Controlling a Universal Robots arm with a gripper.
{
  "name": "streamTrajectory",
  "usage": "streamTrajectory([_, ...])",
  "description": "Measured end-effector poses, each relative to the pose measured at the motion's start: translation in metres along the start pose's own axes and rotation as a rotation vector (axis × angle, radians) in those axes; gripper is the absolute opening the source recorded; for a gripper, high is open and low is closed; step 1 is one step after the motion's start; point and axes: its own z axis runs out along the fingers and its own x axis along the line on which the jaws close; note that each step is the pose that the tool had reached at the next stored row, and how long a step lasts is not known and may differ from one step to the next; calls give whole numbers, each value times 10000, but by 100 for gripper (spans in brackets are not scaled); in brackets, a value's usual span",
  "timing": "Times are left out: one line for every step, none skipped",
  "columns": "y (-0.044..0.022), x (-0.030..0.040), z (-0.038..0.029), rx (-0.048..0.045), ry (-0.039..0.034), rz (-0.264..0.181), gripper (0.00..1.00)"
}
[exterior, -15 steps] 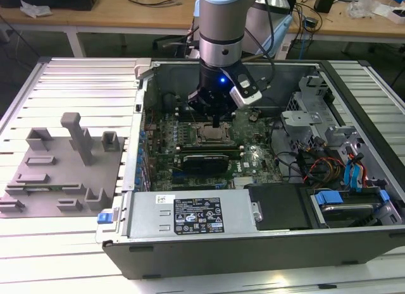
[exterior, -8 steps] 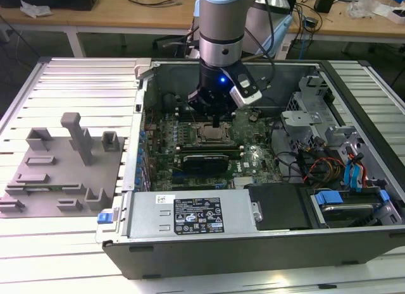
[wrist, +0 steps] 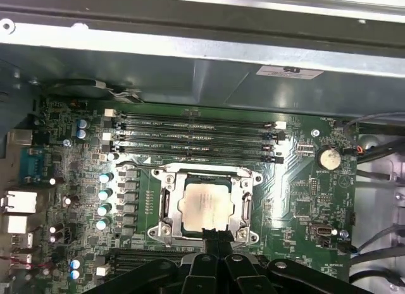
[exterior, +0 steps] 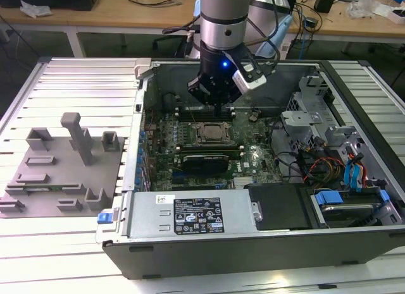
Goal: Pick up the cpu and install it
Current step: 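Install the first cpu locking lever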
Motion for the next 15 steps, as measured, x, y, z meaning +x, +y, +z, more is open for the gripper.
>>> streamTrajectory([0, 5, -1, 2, 1, -1, 11])
streamTrajectory([1, 17, -1, 2, 1, -1, 11])
streamTrajectory([2, 51, -2, 3, 1, -1, 11])
streamTrajectory([6, 115, -4, 1, -1, -1, 11])
streamTrajectory([9, 159, -6, 1, -2, -1, 11])
streamTrajectory([13, 209, -7, 2, -4, 0, 11])
streamTrajectory([14, 233, -8, 2, -5, -1, 11])
streamTrajectory([15, 259, -9, 2, -6, 0, 11])
streamTrajectory([18, 297, -10, 2, -8, 1, 11])
streamTrajectory([19, 323, -10, 2, -9, 0, 11])
streamTrajectory([21, 343, -11, 2, -9, -1, 11])
streamTrajectory([22, 368, -12, 2, -9, -1, 11])
streamTrajectory([24, 402, -12, 2, -9, 0, 11])
streamTrajectory([26, 433, -12, 1, -11, 0, 11])
streamTrajectory([27, 439, -12, 0, -10, 0, 11])
